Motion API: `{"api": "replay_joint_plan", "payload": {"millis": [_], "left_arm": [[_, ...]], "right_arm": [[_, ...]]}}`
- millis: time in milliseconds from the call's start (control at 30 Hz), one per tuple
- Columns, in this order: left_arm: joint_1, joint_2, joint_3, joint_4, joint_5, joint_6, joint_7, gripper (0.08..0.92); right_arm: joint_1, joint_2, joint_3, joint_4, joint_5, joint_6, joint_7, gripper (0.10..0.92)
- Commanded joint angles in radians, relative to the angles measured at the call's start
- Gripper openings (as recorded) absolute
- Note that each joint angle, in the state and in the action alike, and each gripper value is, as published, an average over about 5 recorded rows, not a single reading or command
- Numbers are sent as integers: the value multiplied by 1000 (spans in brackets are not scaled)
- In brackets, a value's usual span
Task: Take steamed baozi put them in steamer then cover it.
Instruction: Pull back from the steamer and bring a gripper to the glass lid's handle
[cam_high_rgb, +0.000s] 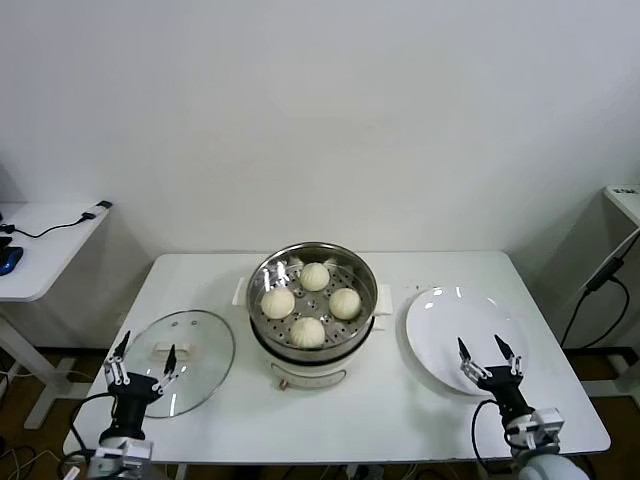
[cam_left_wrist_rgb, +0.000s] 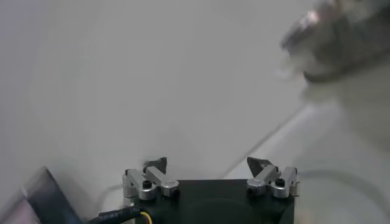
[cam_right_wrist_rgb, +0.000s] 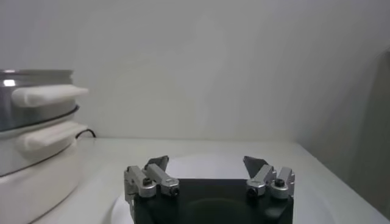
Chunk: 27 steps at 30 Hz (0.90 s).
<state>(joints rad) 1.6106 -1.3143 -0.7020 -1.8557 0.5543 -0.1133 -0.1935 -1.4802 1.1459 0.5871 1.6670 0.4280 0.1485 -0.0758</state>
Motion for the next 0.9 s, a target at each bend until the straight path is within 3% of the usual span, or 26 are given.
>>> {"api": "replay_joint_plan", "payload": {"millis": [33,467,900], "left_arm": [[-90,69,30,399,741,-96,-319,823],[-208,35,40,482,786,-19,-298,823],[-304,65,61,502,756,27,-227,823]], "right_arm": [[-88,83,20,33,-46,18,40,823],[-97,64,33,60,-58,6,68,823],[-115,67,46,60,-84,20,64,823]]}}
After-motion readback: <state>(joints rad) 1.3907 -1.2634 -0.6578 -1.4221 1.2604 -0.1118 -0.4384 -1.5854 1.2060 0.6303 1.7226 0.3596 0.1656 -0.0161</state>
